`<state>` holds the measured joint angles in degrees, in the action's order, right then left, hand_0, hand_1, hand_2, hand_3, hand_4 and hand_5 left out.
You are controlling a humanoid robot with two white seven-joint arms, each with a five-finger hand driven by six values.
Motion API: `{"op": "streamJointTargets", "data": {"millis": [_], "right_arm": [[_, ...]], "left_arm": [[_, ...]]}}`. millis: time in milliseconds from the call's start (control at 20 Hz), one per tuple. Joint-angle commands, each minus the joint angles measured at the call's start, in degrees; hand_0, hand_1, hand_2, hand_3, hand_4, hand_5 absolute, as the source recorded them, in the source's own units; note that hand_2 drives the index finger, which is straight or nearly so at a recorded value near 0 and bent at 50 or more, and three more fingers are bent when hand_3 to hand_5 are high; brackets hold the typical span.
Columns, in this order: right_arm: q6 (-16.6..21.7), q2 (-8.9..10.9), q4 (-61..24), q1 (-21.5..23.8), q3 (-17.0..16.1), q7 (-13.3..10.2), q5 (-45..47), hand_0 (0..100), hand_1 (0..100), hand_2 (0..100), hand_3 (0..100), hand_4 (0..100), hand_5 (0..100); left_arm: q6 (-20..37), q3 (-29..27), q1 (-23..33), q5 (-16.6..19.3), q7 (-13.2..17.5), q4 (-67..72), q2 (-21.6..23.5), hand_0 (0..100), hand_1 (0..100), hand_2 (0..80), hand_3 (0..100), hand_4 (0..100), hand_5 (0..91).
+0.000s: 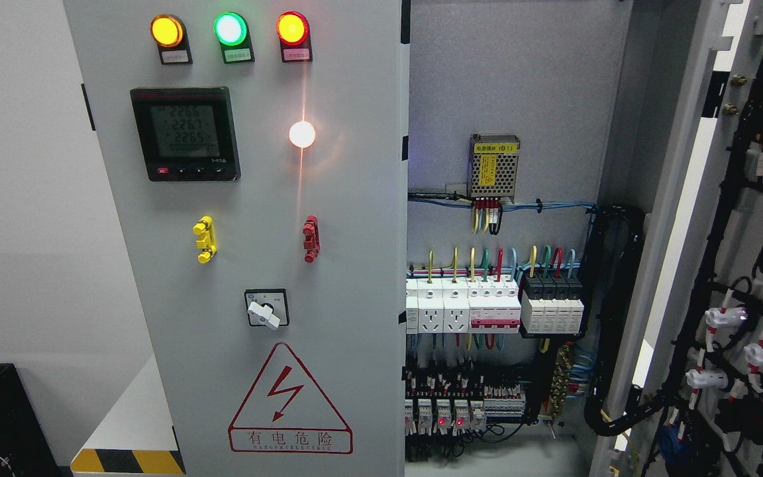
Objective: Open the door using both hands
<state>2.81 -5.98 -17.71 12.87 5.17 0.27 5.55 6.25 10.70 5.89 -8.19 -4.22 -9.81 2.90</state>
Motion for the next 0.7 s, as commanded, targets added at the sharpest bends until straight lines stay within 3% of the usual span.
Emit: {"op": "streamJointTargets", "data": {"millis": [0,250,400,651], "right_arm": [[0.09,1.49,-34.45,6.72,0.46,-0.01,-0.01,19,0,0,0,0,0],[0.09,1.76,-49.41,10.86,0.72,0.08,0.16,19,0,0,0,0,0],[0.09,3.68,-58.11,12.88,2.47,0.08,0.25,19,0,0,0,0,0],[0.09,8.87,-76.03,16.22,7.30,-0.01,0.25,19,0,0,0,0,0]], "left_arm": [[-0.63,-14.30,-2.28,4.67,-0.08,13.94,-5.27,0,0,0.0,0,0,0.0],[-0.98,-14.57,-2.73,4.67,-2.88,13.60,-5.45,0,0,0.0,0,0,0.0],[-0.89,-14.57,-2.64,4.67,-4.39,13.68,-6.41,0,0,0.0,0,0,0.0],[-0.54,-14.31,-2.64,3.97,-4.30,13.42,-6.50,0,0,0.0,0,0,0.0]]}}
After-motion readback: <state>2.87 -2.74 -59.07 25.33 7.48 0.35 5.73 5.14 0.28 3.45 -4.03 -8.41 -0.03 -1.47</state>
